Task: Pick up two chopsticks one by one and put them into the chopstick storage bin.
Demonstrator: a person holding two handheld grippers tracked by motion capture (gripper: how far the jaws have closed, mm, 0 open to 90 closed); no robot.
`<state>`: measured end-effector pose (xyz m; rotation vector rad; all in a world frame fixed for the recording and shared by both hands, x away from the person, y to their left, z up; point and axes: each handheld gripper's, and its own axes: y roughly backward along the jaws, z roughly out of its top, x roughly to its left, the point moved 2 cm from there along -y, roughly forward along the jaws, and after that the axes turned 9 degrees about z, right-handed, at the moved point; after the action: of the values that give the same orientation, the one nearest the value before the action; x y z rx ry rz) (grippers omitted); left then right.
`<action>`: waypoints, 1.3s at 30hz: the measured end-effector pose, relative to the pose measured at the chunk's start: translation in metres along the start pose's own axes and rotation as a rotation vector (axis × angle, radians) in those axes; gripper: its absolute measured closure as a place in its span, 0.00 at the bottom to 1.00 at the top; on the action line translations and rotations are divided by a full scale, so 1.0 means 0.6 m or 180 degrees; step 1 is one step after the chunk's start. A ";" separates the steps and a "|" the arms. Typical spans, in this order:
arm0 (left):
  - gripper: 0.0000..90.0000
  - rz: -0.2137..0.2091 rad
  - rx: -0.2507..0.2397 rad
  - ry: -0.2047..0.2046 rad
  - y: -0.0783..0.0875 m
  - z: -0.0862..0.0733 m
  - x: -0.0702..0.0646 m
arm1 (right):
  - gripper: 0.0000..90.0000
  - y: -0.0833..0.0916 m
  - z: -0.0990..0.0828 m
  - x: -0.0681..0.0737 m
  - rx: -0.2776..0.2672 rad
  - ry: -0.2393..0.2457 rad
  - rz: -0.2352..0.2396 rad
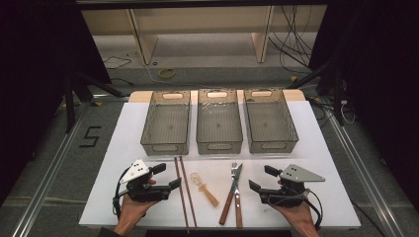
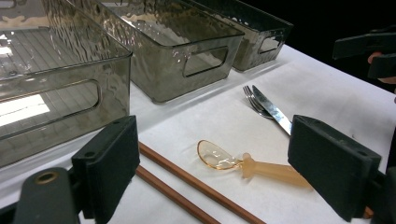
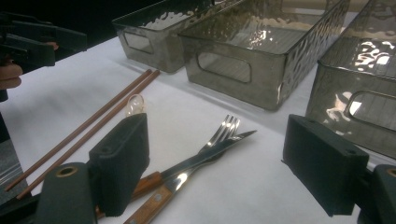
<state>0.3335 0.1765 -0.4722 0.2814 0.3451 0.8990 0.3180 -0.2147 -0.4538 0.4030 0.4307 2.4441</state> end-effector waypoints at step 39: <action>0.41 0.0604 0.1806 -0.0230 -0.069 -0.002 -0.033 | 0.27 -0.008 -0.001 -0.001 0.0151 -0.0017 -0.0021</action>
<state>0.3512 0.1362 -0.4857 0.8791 0.5098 0.9612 0.3207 -0.2113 -0.4566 0.4272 0.4880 2.4296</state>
